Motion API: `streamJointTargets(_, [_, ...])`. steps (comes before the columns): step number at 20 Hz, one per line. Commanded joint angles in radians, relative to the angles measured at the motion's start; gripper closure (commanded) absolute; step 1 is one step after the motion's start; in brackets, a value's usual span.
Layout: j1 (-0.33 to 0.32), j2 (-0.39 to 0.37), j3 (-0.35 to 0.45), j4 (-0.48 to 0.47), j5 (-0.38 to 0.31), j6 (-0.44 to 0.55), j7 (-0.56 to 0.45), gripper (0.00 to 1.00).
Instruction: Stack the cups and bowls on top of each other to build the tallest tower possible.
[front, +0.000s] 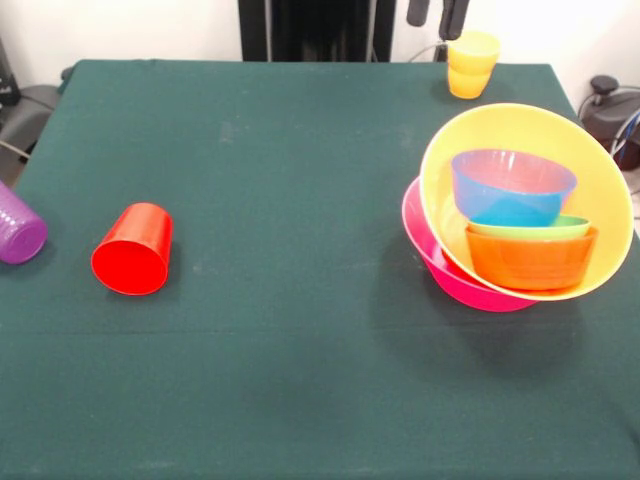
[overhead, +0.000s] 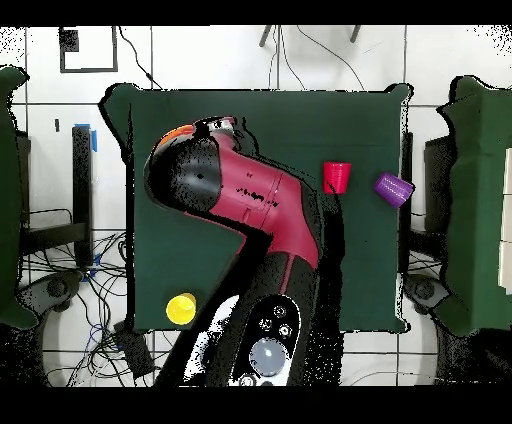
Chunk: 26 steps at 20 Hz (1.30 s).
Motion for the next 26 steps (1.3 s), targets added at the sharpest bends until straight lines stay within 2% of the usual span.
streamJointTargets(1, [0.02,0.021,0.099,0.133,-0.066,-0.06,0.02,0.0])
streamJointTargets(10, [0.055,0.03,0.082,0.177,-0.051,-0.109,0.079,0.0])
streamJointTargets(19, [0.047,0.046,0.11,0.229,-0.036,-0.205,0.087,0.0])
streamJointTargets(26, [0.067,0.049,0.099,0.262,-0.025,-0.227,0.108,0.0])
